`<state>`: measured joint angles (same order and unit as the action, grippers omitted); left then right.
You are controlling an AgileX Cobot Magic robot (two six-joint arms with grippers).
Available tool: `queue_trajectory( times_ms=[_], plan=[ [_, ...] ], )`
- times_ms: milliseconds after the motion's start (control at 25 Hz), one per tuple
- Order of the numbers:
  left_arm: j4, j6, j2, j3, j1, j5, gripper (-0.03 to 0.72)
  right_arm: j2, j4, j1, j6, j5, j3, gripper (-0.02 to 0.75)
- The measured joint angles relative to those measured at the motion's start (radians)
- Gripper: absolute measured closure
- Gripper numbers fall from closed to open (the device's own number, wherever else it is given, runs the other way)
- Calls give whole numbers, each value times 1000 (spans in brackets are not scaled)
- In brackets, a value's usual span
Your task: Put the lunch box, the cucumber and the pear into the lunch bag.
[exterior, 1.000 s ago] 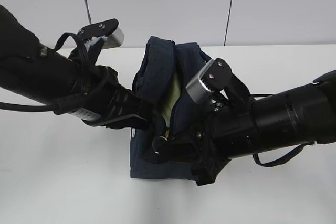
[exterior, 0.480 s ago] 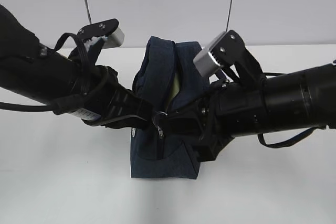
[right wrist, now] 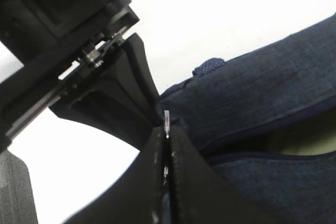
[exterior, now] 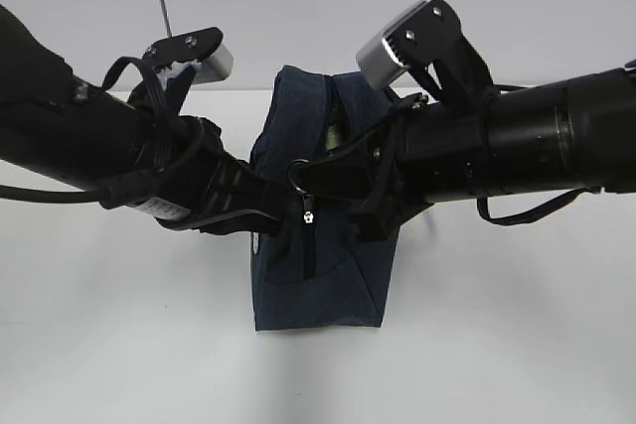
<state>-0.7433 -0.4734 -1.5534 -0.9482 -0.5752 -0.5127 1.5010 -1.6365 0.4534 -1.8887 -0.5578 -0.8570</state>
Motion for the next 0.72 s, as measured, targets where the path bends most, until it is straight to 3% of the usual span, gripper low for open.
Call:
queue_trajectory(
  times_ms=[480, 720],
  plan=[
    [16, 0, 60, -2, 3, -30, 659, 0, 11, 0, 18, 2, -15, 738],
    [18, 0, 62, -2, 3, -83, 469, 0, 13, 0, 23, 2, -15, 738]
  ],
)
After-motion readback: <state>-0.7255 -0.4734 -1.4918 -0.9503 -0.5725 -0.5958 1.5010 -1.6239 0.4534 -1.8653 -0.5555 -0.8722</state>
